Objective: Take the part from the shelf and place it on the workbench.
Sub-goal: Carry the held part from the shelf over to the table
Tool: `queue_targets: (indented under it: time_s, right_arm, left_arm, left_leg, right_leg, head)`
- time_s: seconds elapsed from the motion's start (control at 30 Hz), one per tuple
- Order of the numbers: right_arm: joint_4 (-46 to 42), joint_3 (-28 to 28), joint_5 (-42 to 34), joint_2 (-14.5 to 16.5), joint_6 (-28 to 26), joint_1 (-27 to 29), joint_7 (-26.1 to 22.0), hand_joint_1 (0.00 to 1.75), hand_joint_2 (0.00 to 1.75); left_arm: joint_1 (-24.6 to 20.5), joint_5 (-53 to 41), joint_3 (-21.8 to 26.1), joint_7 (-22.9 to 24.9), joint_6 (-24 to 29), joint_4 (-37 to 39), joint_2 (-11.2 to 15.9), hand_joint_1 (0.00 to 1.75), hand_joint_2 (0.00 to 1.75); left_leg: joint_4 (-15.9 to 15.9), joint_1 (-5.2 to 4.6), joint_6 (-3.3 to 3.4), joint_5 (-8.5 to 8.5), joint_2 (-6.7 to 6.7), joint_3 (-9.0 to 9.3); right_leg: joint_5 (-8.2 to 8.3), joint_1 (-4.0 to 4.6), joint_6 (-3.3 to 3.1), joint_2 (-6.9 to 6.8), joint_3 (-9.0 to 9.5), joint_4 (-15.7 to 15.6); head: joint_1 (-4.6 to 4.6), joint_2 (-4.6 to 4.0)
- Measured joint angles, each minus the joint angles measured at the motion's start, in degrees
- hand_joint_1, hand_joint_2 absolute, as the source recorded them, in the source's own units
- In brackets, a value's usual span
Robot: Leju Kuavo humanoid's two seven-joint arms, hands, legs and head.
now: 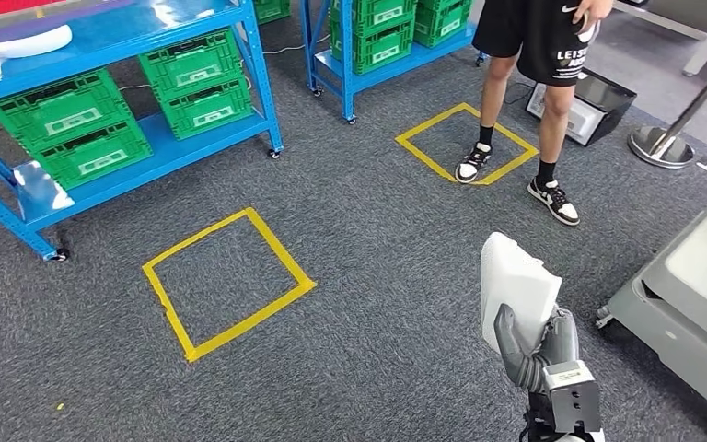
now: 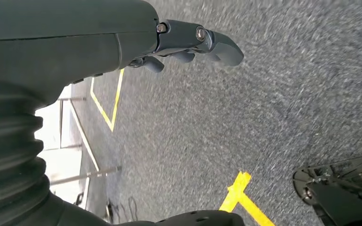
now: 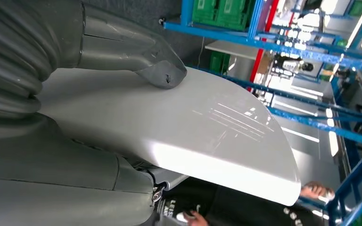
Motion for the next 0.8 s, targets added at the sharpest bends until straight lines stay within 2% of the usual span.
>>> queue_targets:
  time_s: [0.03,0.07,0.13,0.17,0.2,0.27,0.3,0.33,0.37,0.4,0.43,0.5,0.53,0.57,0.63,0.67,0.7,0.77,0.8]
  right_arm:
    - [0.0,0.0,0.0,0.0,0.0,-0.1,0.0,1.75,1.75]
    - [0.1,0.0,0.0,0.0,0.0,-0.1,0.0,1.75,1.75]
    - [0.1,0.0,0.0,0.0,-0.1,0.1,-0.1,1.75,1.75]
    - [0.1,0.0,0.0,-0.1,-0.1,0.2,-0.1,1.75,1.75]
    - [0.1,0.0,0.0,-0.1,-0.1,0.2,-0.1,1.75,1.75]
    - [0.2,0.0,-0.1,0.0,-0.2,0.2,-0.1,1.75,1.75]
    - [0.3,-0.1,-0.1,0.0,-0.2,0.3,0.0,1.75,1.75]
    - [0.4,-0.1,-0.1,0.0,-0.3,0.3,0.0,1.75,1.75]
    - [0.4,-0.1,-0.1,0.0,-0.3,0.4,0.0,1.75,1.75]
    - [0.5,-0.1,-0.1,0.0,-0.3,0.5,0.0,1.75,1.75]
    - [0.5,-0.1,-0.2,0.0,-0.4,0.6,0.0,1.75,1.75]
    - [0.5,-0.1,-0.2,0.0,-0.4,0.6,0.0,1.75,1.75]
    - [0.5,-0.1,-0.2,0.1,-0.5,0.5,0.1,1.75,1.75]
    - [0.5,-0.1,-0.1,0.1,-0.5,0.5,0.2,1.75,1.75]
    - [0.5,-0.2,0.1,0.2,-0.5,0.6,0.3,1.75,1.75]
    - [0.5,-0.3,0.3,0.2,-0.5,0.7,0.3,1.75,1.75]
    - [0.4,-0.3,0.3,0.2,-0.5,0.7,0.3,1.75,1.75]
    - [0.4,-0.5,0.4,0.2,-0.5,0.7,0.3,1.75,1.75]
    - [0.4,-0.5,0.5,0.3,-0.4,0.7,0.4,1.75,1.75]
  left_arm:
    - [0.0,0.0,0.0,-0.2,0.0,0.0,0.0,0.00,1.75]
    - [0.0,0.0,0.0,-0.3,0.1,0.0,0.0,0.00,1.75]
    - [-0.1,0.0,0.0,-0.5,0.5,0.0,0.0,0.00,1.75]
    - [-0.1,0.0,0.0,-0.5,0.6,0.0,-0.1,0.00,1.75]
    - [0.0,0.1,0.0,-0.6,0.8,0.0,-0.1,0.00,1.75]
    - [0.1,0.3,0.0,-0.7,0.9,0.0,-0.1,0.00,1.75]
    - [0.2,0.4,0.0,-0.8,1.0,0.0,-0.1,0.00,1.75]
    - [0.2,0.3,0.0,-0.9,1.0,0.0,-0.1,0.00,1.75]
    - [0.3,0.2,0.0,-0.8,1.0,0.0,-0.1,0.00,1.75]
    - [0.3,0.1,0.0,-0.8,0.9,0.0,-0.1,0.00,1.75]
    - [0.3,0.0,0.0,-0.8,0.9,0.0,-0.1,0.00,1.75]
    - [0.3,0.1,0.0,-0.7,0.7,0.0,0.0,0.00,1.75]
    - [0.2,0.2,0.0,-0.7,0.6,0.0,0.0,0.00,1.75]
    - [0.2,0.3,0.0,-0.8,0.5,0.0,0.0,0.00,1.75]
    - [0.0,0.2,-0.1,-0.8,0.3,0.0,-0.2,0.00,1.75]
    - [-0.1,0.1,-0.1,-0.8,0.2,0.0,-0.3,0.00,1.75]
    - [-0.1,0.0,-0.2,-0.7,0.2,0.0,-0.4,0.00,1.75]
    - [-0.2,0.0,-0.3,-0.5,0.1,0.0,-0.4,0.00,1.75]
    - [-0.1,0.0,-0.3,-0.5,0.0,0.0,-0.4,0.00,1.75]
  left_leg:
    - [0.2,-0.15,-0.34,-0.26,0.53,0.02]
    - [0.2,-0.27,-0.69,-0.44,1.07,0.20]
    - [0.2,-0.14,-1.33,-0.63,1.77,0.72]
    - [0.8,-0.02,-1.67,-1.16,0.96,0.70]
    - [2.3,0.10,-1.98,-2.33,-0.53,0.09]
    - [8.8,0.23,-2.36,-6.20,-4.08,-2.71]
    - [12.6,0.23,-2.39,-7.91,-4.95,-4.42]
    - [15.3,0.21,-2.34,-8.73,-5.29,-5.67]
    - [15.9,0.19,-2.20,-8.30,-5.45,-5.98]
    - [14.2,0.19,-1.98,-6.75,-5.65,-5.21]
    - [10.5,0.19,-1.69,-4.48,-6.27,-3.52]
    - [3.0,0.21,-1.16,-1.45,-8.67,-0.13]
    - [0.9,0.14,-1.00,-0.93,-9.49,0.76]
    - [0.3,0.03,-0.86,-1.02,-9.78,1.09]
    - [-0.3,-0.03,-0.29,-0.51,-8.52,1.32]
    - [-0.7,0.05,0.12,-0.18,-7.84,1.50]
    - [-1.1,0.16,0.54,0.16,-7.06,1.59]
    - [-1.5,0.13,1.02,0.44,-5.44,1.54]
    - [-1.4,0.07,1.15,0.42,-4.56,1.37]
  right_leg:
    - [0.28,0.09,-0.33,-0.66,0.85,-1.6]
    - [0.23,0.20,-0.71,-0.54,0.87,-2.0]
    - [0.59,0.15,-1.46,0.83,0.75,-2.2]
    - [0.83,0.04,-1.83,1.46,0.72,-2.3]
    - [1.09,-0.11,-2.16,2.08,0.68,-2.4]
    - [1.36,-0.24,-2.54,3.32,0.47,-2.5]
    - [1.42,-0.19,-2.62,4.02,0.34,-2.5]
    - [1.45,-0.14,-2.66,4.76,0.25,-2.4]
    - [1.47,-0.09,-2.68,5.55,0.21,-2.3]
    - [1.48,-0.06,-2.67,6.36,0.20,-2.3]
    - [1.50,-0.06,-2.63,7.17,0.22,-2.2]
    - [1.64,-0.11,-2.27,8.61,0.12,-2.1]
    - [1.78,-0.19,-1.92,9.21,-0.03,-2.1]
    - [1.98,-0.31,-1.49,9.80,-0.21,-2.2]
    - [2.44,-0.51,-0.58,10.76,-0.49,-2.5]
    - [2.29,-0.42,-0.30,10.08,-0.74,-2.3]
    - [1.54,-0.29,-0.10,8.72,-1.39,-1.2]
    - [-1.74,-0.08,0.11,5.26,-4.27,4.6]
    - [-3.54,-0.14,0.28,4.43,-6.17,8.5]
  head:
    - [-0.05,0.00]
    - [-0.09,0.00]
    - [-0.14,0.00]
    - [-0.18,0.00]
    - [-0.25,0.00]
    - [-0.43,0.00]
    - [-0.46,0.00]
    - [-0.48,0.00]
    - [-0.48,0.00]
    - [-0.48,0.00]
    - [-0.48,0.00]
    - [-0.45,0.00]
    - [-0.44,0.00]
    - [-0.45,0.00]
    - [-0.47,0.00]
    - [-0.45,0.00]
    - [-0.33,0.00]
    - [-0.13,0.00]
    - [-0.05,0.00]
